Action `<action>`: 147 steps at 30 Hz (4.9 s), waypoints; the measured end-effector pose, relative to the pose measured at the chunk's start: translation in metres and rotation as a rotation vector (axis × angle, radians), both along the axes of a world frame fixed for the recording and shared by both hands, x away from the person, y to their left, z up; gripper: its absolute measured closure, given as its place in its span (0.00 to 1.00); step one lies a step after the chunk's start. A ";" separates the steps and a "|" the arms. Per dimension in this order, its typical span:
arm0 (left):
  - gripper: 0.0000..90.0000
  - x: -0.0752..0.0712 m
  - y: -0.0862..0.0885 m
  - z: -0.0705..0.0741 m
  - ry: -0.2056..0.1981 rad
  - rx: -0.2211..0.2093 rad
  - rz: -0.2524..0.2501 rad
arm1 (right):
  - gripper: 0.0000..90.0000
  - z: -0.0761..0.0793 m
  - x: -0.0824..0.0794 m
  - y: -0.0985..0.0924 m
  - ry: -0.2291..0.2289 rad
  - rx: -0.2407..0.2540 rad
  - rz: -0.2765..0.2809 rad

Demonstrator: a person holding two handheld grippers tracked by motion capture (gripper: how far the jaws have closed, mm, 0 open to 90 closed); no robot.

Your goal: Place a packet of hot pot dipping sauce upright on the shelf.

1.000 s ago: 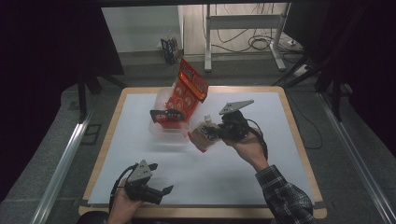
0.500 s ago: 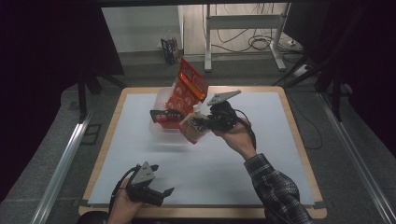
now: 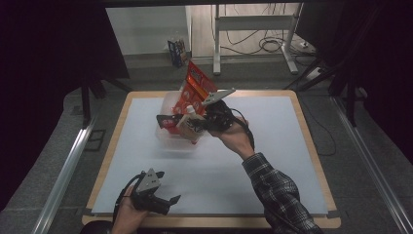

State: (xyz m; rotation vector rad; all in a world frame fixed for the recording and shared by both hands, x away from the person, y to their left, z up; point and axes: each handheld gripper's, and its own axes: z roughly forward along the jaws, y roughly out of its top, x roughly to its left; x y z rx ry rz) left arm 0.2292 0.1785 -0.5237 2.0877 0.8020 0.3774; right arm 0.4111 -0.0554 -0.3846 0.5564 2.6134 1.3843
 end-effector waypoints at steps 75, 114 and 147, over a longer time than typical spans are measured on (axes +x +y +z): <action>0.03 0.002 -0.001 -0.003 0.015 0.040 0.010 | 0.38 -0.043 0.001 0.067 -0.072 -0.181 0.020; 0.03 0.002 -0.003 -0.004 0.015 0.063 0.004 | 0.15 -0.037 -0.012 0.015 -0.022 -0.137 -0.053; 0.03 0.001 -0.005 -0.005 0.006 0.075 -0.009 | 0.00 -0.054 -0.039 -0.019 -0.037 -0.103 -0.068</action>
